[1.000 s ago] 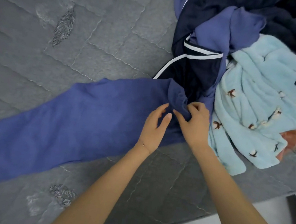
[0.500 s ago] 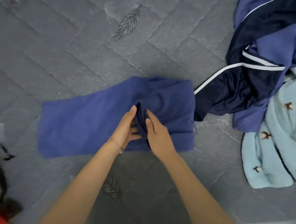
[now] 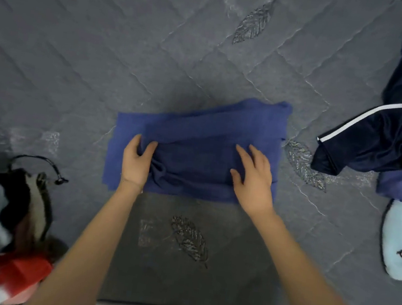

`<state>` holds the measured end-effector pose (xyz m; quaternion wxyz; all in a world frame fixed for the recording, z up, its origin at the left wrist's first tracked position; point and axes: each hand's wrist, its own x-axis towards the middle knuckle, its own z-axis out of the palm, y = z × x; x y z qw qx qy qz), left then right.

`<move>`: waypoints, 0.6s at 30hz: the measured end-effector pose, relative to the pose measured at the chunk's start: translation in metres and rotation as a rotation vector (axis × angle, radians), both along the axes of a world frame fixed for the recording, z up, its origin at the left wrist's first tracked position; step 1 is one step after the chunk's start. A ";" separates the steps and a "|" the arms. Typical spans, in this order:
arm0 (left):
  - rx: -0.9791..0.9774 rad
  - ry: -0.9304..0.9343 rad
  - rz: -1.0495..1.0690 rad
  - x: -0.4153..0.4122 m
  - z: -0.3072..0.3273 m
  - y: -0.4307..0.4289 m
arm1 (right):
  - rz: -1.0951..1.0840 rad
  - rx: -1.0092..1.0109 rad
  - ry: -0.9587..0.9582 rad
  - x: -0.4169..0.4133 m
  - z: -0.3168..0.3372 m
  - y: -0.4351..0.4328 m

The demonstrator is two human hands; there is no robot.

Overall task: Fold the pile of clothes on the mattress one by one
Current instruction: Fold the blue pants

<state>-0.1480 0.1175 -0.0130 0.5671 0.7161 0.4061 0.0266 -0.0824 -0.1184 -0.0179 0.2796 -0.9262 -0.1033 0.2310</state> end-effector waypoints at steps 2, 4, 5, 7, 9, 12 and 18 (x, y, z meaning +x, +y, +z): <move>0.037 0.019 0.014 -0.010 -0.004 0.032 | 0.048 -0.130 0.026 0.005 -0.006 -0.002; 0.085 0.038 0.003 -0.017 -0.008 0.055 | 0.074 -0.196 0.032 0.008 -0.012 -0.002; 0.123 0.052 -0.012 -0.019 -0.011 0.063 | 0.079 -0.206 0.023 0.010 -0.015 -0.001; 0.224 0.083 -0.029 -0.020 -0.020 0.072 | 0.070 -0.199 -0.006 0.012 -0.018 0.005; 0.322 0.082 0.016 -0.019 -0.027 0.075 | 0.031 -0.180 -0.030 0.014 -0.021 0.011; 0.370 0.088 0.113 -0.022 -0.030 0.076 | -0.015 -0.170 -0.053 0.019 -0.022 0.017; 0.632 0.181 -0.113 -0.026 -0.029 0.054 | -0.055 -0.155 -0.025 0.040 -0.024 0.020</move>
